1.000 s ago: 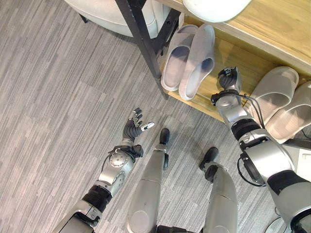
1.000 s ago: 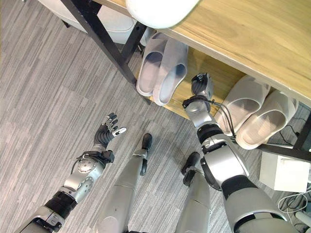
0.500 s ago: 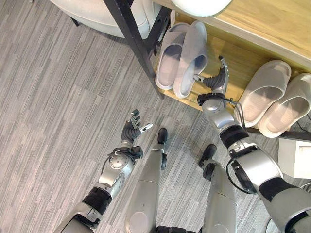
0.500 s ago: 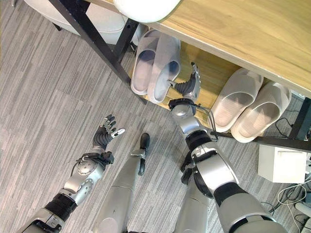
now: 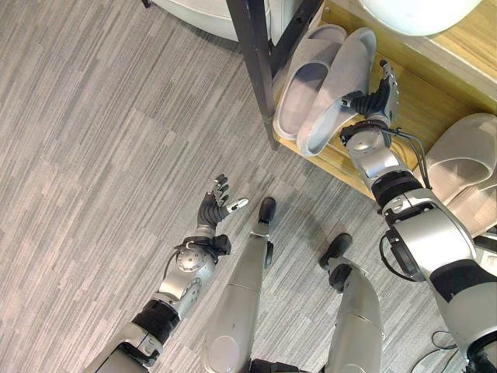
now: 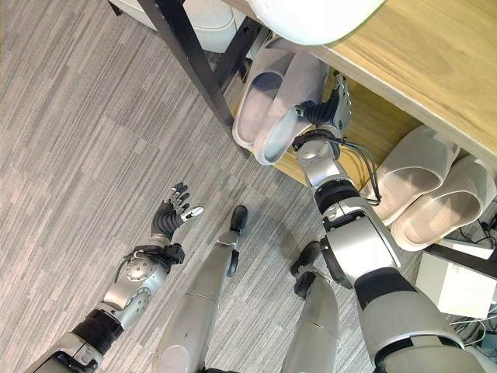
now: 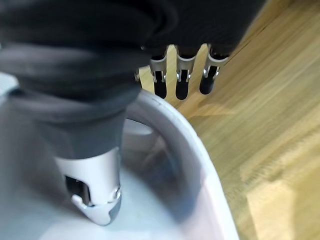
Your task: Arrange the slippers neatly on the shoe rack.
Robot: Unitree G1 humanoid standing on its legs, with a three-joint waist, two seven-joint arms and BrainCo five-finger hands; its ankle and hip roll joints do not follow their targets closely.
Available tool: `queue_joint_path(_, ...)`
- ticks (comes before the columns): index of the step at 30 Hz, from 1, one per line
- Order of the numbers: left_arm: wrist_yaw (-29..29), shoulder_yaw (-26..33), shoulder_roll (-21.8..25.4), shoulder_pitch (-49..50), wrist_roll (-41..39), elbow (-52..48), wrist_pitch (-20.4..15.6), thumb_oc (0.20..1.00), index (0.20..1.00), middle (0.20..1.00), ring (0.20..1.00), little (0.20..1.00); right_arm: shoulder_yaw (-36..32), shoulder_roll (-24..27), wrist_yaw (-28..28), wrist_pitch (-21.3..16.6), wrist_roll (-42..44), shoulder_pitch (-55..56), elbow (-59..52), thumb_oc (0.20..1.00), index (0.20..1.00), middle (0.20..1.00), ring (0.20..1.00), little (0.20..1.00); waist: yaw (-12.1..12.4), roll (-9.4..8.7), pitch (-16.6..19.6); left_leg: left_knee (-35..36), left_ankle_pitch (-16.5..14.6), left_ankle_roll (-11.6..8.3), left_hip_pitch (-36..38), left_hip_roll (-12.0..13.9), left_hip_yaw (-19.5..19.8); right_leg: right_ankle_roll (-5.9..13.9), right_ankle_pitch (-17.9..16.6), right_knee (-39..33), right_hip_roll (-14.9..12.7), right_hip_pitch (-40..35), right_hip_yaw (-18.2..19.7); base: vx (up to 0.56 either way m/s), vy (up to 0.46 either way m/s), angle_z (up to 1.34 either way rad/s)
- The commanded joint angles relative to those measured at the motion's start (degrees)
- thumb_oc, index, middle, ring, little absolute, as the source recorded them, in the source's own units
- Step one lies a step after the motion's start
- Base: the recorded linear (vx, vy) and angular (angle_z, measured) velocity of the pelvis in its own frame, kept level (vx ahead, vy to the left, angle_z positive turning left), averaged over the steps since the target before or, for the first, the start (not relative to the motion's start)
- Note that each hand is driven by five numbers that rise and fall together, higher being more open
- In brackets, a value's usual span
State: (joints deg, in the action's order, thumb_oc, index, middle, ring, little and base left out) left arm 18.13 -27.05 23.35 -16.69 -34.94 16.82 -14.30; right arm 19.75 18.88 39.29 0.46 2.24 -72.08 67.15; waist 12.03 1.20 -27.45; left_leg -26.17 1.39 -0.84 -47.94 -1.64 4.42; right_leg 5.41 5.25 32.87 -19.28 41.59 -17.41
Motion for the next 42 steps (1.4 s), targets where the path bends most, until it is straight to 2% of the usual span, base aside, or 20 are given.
queue_joint_path(1,-0.01,-1.12,1.15,-1.27,-0.50,-3.50,-3.09,1.000,1.000,1.000,1.000,1.000,2.17,2.87,-1.03,-0.55,-0.17,-4.36,1.27,1.000,1.000,1.000,1.000,1.000,2.82,1.39,-1.35,0.63,-4.19,0.91,1.01,-2.36,1.06,3.98,2.96,2.59,-0.02,-3.16,1.36,0.02,0.006,0.09)
queue_joint_path(6,-0.14,-1.54,1.12,-1.55,-0.51,-3.72,-3.10,1.000,1.000,1.000,1.000,1.000,2.51,3.99,-1.78,-0.39,0.28,-5.84,4.30,1.000,1.000,1.000,1.000,1.000,3.23,1.90,-1.53,0.55,-4.17,0.84,0.58,-2.67,1.33,3.98,3.28,2.80,-0.20,-2.96,0.94,0.01,-0.001,0.02)
queue_joint_path(7,-0.34,-1.69,1.19,-1.41,-0.49,-3.74,-3.08,1.000,1.000,1.000,1.000,1.000,2.79,5.41,-1.98,-0.27,0.57,-6.44,5.63,0.470,0.470,0.470,0.470,0.470,3.35,2.19,-1.57,0.38,-4.19,0.83,0.34,-2.83,1.47,3.92,3.55,3.10,-0.25,-2.66,0.96,0.03,-0.005,0.06)
queue_joint_path(8,-0.49,-1.77,1.18,-1.36,-0.52,-3.90,-3.07,1.000,1.000,1.000,1.000,1.000,2.68,6.36,-2.00,-0.25,0.71,-6.69,6.25,0.200,0.200,0.200,0.200,0.200,3.42,2.37,-1.56,0.28,-4.24,0.78,0.30,-2.85,1.51,3.92,3.71,3.28,-0.30,-2.55,0.84,0.03,-0.010,0.08)
queue_joint_path(12,-1.04,-1.49,1.04,-0.67,-0.33,-3.93,-2.79,1.000,1.000,1.000,1.000,1.000,1.39,9.44,-1.85,-1.03,3.20,-5.28,6.97,0.200,0.200,0.200,0.200,0.200,3.20,2.35,-1.40,-0.90,-4.94,0.58,0.05,-2.46,1.37,3.53,4.60,4.05,0.03,-2.37,1.05,0.03,-0.014,0.15)
queue_joint_path(16,-0.80,-1.54,1.23,-0.64,-0.13,-3.72,-2.55,1.000,1.000,1.000,1.000,1.000,0.92,9.86,-0.90,-1.48,4.25,-4.58,5.80,0.200,0.200,0.200,0.200,0.200,2.57,2.00,-1.56,-0.97,-5.05,0.46,0.28,-1.98,0.94,3.40,4.54,3.79,0.54,-2.20,1.60,0.00,0.001,-0.01)
queue_joint_path(24,0.17,-1.74,1.04,-1.56,0.14,-3.87,-2.56,1.000,1.000,1.000,1.000,1.000,0.81,7.67,0.64,-1.88,3.58,-4.06,3.53,0.200,0.200,0.200,0.200,0.200,0.76,1.29,-1.87,-0.44,-5.00,0.42,0.43,-1.35,0.30,3.35,3.88,2.37,1.24,-2.08,2.52,-0.01,0.008,-0.13)
queue_joint_path(29,1.23,-1.12,0.85,-1.30,0.36,-3.15,-2.61,1.000,1.000,1.000,1.000,1.000,-0.65,5.97,3.51,-2.77,3.58,-2.44,-0.41,0.200,0.200,0.200,0.200,0.200,-0.38,0.55,-1.70,0.10,-5.01,0.46,0.95,-1.16,0.06,3.37,3.66,2.01,1.53,-2.17,2.87,0.00,0.017,-0.06)
queue_joint_path(35,1.41,-1.68,1.24,-1.50,0.29,-3.61,-3.03,1.000,1.000,1.000,1.000,1.000,1.28,7.63,4.25,-0.55,-0.58,-3.87,-0.34,0.200,0.200,0.200,0.200,0.200,-0.54,0.40,-1.92,0.39,-4.82,0.47,0.70,-1.36,0.05,3.57,2.94,1.59,1.36,-2.07,2.87,0.00,0.000,0.00)
queue_joint_path(42,0.58,-1.45,2.13,-0.77,0.41,-4.06,-3.34,1.000,1.000,1.000,1.000,1.000,4.14,12.75,3.95,1.72,-4.89,-6.02,3.65,0.200,0.200,0.200,0.200,0.200,-0.06,0.47,-1.83,0.98,-4.66,0.44,1.20,-1.77,0.36,3.81,2.68,1.45,1.19,-2.65,2.69,0.00,0.007,0.01)
